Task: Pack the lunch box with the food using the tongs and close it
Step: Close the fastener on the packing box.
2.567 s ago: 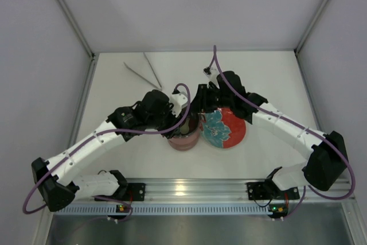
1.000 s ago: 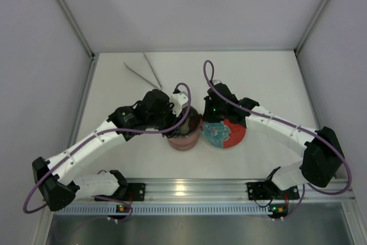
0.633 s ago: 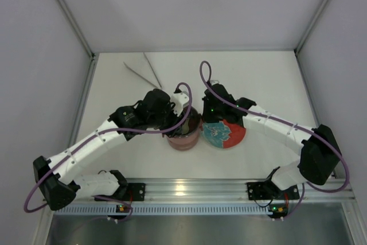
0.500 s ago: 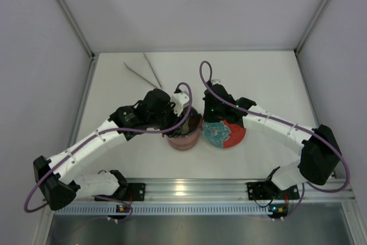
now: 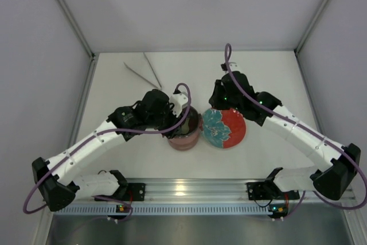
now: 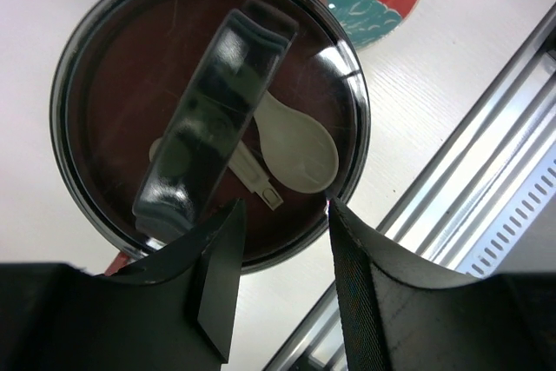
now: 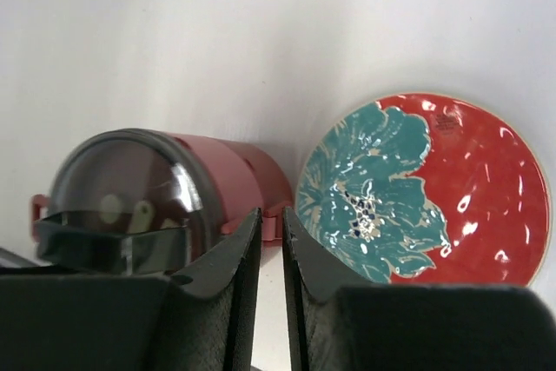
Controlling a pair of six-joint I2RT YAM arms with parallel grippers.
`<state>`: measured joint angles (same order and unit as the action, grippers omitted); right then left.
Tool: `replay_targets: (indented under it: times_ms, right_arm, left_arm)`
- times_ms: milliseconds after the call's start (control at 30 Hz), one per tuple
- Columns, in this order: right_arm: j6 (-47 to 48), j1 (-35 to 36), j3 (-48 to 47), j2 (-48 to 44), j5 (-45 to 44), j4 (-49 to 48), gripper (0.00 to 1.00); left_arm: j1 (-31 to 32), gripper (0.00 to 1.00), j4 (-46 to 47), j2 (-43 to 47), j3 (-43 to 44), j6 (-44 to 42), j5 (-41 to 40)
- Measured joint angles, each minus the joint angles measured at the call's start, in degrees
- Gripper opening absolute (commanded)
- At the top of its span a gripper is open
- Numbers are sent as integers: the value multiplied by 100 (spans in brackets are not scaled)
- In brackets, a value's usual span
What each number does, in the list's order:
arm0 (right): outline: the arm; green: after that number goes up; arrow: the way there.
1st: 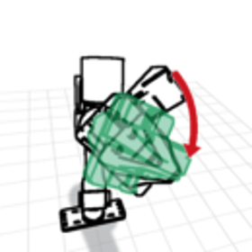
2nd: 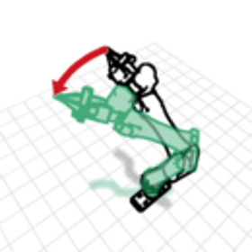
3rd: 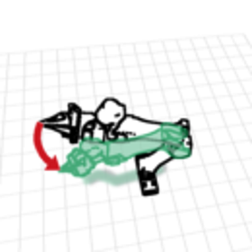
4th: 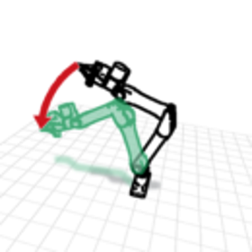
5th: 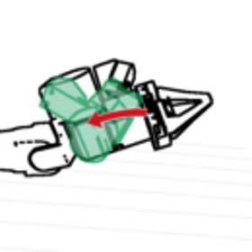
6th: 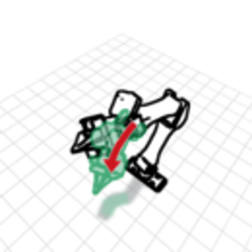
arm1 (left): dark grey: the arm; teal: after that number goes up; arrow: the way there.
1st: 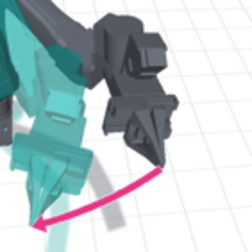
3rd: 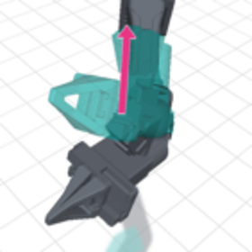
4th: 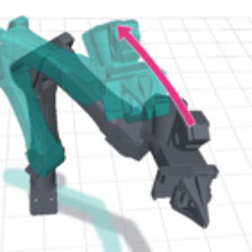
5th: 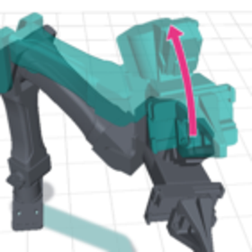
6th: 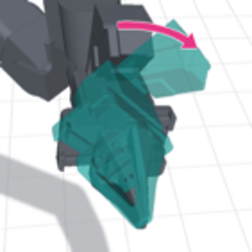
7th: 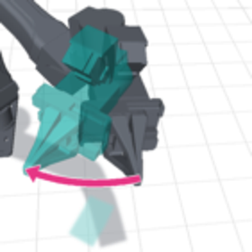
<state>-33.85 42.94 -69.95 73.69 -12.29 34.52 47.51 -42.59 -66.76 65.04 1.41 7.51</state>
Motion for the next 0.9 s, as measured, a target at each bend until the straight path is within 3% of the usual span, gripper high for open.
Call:
replay_targets:
  times_ms: [367, 700, 900]
  right_arm:
    - [39, 168, -160, -337, 1047, 28, 15]
    - [-37, 957, -7, -358, 1250, -70, 15]
    - [-83, 1309, 98, -262, 1224, -247, 15]
  left_arm:
    - [0, 54, -205, 485, 153, 214, -11]
    - [-7, 62, -249, 741, 564, 1720, -2833]
    - [-66, 66, -245, 911, 474, 2555, -4052]
